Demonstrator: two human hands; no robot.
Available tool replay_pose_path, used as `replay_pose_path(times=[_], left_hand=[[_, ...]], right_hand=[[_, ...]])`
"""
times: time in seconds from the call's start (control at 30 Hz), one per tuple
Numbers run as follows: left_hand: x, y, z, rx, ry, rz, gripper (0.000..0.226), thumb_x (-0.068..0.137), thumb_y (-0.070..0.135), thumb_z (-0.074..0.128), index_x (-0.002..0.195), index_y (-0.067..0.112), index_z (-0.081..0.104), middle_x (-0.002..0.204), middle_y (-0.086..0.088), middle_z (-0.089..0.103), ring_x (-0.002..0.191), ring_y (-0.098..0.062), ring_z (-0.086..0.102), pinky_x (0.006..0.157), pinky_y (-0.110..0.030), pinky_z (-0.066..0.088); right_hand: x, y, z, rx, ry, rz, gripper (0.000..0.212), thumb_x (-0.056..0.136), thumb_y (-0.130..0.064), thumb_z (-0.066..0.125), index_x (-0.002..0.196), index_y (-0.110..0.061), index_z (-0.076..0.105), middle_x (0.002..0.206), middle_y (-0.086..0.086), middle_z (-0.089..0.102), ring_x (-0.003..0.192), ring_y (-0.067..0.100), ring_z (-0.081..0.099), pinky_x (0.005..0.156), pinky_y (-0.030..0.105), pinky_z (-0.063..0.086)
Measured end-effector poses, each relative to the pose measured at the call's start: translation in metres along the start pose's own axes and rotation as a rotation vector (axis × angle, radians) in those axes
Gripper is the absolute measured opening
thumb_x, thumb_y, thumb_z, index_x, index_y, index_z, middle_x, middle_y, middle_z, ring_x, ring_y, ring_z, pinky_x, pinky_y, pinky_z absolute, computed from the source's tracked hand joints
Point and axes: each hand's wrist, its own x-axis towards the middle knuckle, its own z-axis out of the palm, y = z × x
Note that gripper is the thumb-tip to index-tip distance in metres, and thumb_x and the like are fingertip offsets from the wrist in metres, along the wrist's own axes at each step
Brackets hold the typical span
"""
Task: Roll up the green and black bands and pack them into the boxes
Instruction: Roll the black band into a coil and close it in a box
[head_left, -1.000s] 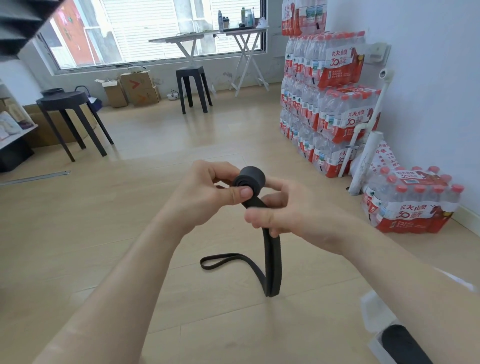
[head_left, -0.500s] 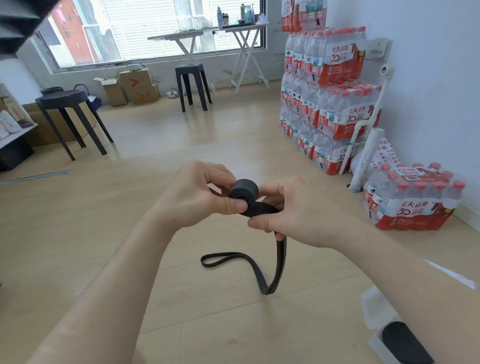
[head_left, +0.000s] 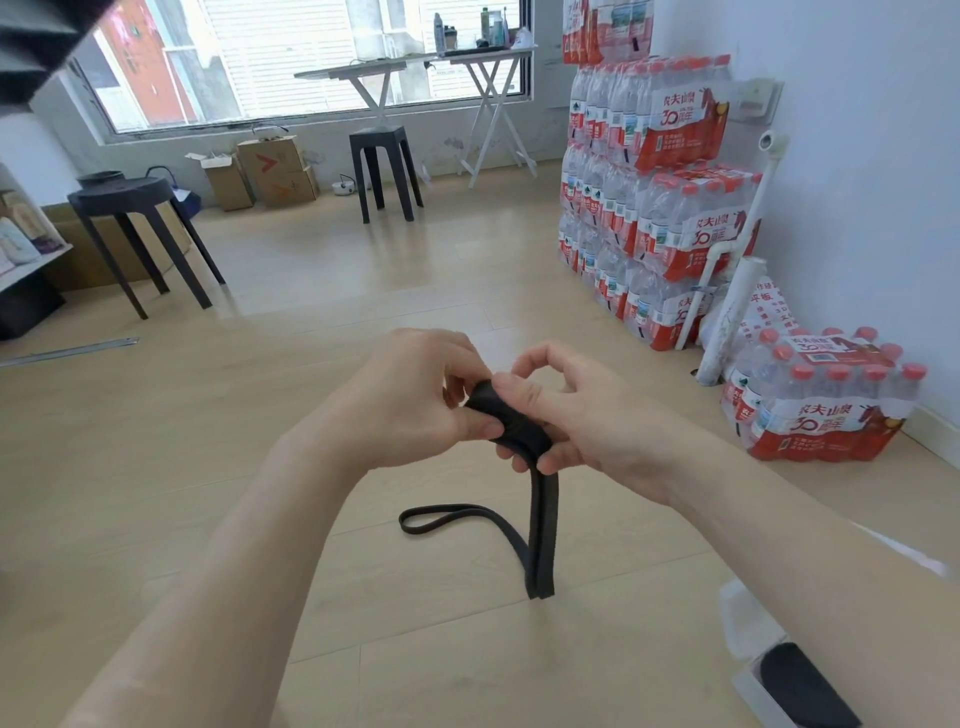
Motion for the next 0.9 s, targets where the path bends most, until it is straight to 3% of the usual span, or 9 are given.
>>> replay_pose_path(times=[0.17, 0.23, 0.33, 0.43, 0.53, 0.6, 0.67, 0.77, 0.9], left_hand=[[0.0, -0.003, 0.013, -0.835, 0.032, -0.129, 0.021, 0.074, 0.017, 0.074, 0.094, 0.012, 0.074, 0.086, -0.02, 0.067, 0.07, -0.029, 0.06, 0.071, -0.037, 0.047], [0.001, -0.003, 0.015, -0.917, 0.043, -0.115, 0.025, 0.074, 0.021, 0.073, 0.097, 0.011, 0.075, 0.088, -0.029, 0.065, 0.07, -0.031, 0.058, 0.071, -0.039, 0.045], [0.003, 0.001, 0.01, -0.773, 0.096, -0.084, 0.022, 0.074, 0.017, 0.073, 0.094, 0.009, 0.074, 0.087, -0.024, 0.07, 0.071, -0.03, 0.061, 0.067, -0.033, 0.052], [0.001, 0.004, 0.005, -0.591, 0.078, -0.094, 0.016, 0.077, 0.003, 0.074, 0.091, 0.01, 0.074, 0.084, -0.012, 0.074, 0.077, -0.03, 0.069, 0.073, -0.033, 0.058], [0.001, 0.006, 0.002, -0.27, 0.052, -0.117, 0.015, 0.076, 0.008, 0.076, 0.088, 0.019, 0.076, 0.078, -0.002, 0.075, 0.077, -0.02, 0.068, 0.075, -0.032, 0.054], [0.001, 0.01, 0.005, -0.033, 0.017, -0.117, 0.011, 0.075, 0.017, 0.077, 0.085, 0.023, 0.077, 0.069, -0.004, 0.07, 0.066, -0.02, 0.06, 0.066, -0.034, 0.049], [0.002, 0.014, 0.01, 0.134, -0.025, -0.095, 0.008, 0.075, 0.023, 0.075, 0.083, 0.024, 0.075, 0.061, -0.004, 0.063, 0.059, -0.019, 0.052, 0.059, -0.034, 0.046], [0.005, 0.015, 0.015, 0.23, -0.038, -0.065, 0.007, 0.076, 0.023, 0.07, 0.081, 0.023, 0.074, 0.052, 0.001, 0.054, 0.054, -0.015, 0.046, 0.055, -0.035, 0.046], [0.006, 0.014, 0.015, 0.191, -0.032, -0.069, 0.008, 0.074, 0.023, 0.074, 0.082, 0.023, 0.074, 0.058, 0.002, 0.06, 0.057, -0.012, 0.048, 0.06, -0.035, 0.047]], right_hand=[[-0.001, -0.009, -0.006, 0.428, -0.047, -0.048, 0.031, 0.08, -0.031, 0.062, 0.1, -0.017, 0.043, 0.085, 0.023, 0.066, 0.07, 0.031, 0.062, 0.052, 0.024, 0.051], [0.001, -0.007, -0.006, 0.499, -0.076, -0.063, 0.029, 0.081, -0.027, 0.061, 0.102, -0.017, 0.044, 0.088, 0.023, 0.066, 0.072, 0.032, 0.064, 0.056, 0.026, 0.054], [0.001, -0.005, -0.009, 0.469, -0.133, -0.053, 0.029, 0.083, -0.026, 0.059, 0.108, -0.016, 0.048, 0.094, 0.024, 0.067, 0.084, 0.036, 0.067, 0.065, 0.031, 0.058], [0.0, -0.006, -0.017, 0.262, -0.129, -0.033, 0.026, 0.082, -0.029, 0.062, 0.099, -0.013, 0.053, 0.1, 0.018, 0.069, 0.096, 0.031, 0.067, 0.069, 0.034, 0.056], [-0.003, -0.01, -0.024, -0.175, 0.05, -0.112, 0.014, 0.081, -0.025, 0.072, 0.09, -0.015, 0.066, 0.091, 0.002, 0.072, 0.08, 0.008, 0.063, 0.067, 0.023, 0.047], [-0.006, -0.015, -0.021, -0.377, 0.077, -0.143, 0.016, 0.079, -0.019, 0.076, 0.095, -0.018, 0.071, 0.09, -0.002, 0.073, 0.069, 0.004, 0.062, 0.063, 0.018, 0.044], [-0.007, -0.016, -0.013, -0.576, 0.095, -0.155, 0.023, 0.073, -0.028, 0.08, 0.093, -0.024, 0.07, 0.091, -0.005, 0.072, 0.066, 0.006, 0.066, 0.06, 0.019, 0.045], [-0.004, -0.012, -0.005, -0.762, 0.187, -0.186, 0.027, 0.07, -0.035, 0.082, 0.091, -0.026, 0.067, 0.089, -0.009, 0.069, 0.066, 0.005, 0.066, 0.056, 0.016, 0.043], [-0.002, -0.016, -0.009, -0.906, 0.168, -0.177, 0.029, 0.069, -0.036, 0.082, 0.093, -0.026, 0.069, 0.087, -0.009, 0.07, 0.071, -0.001, 0.062, 0.056, 0.009, 0.041]])
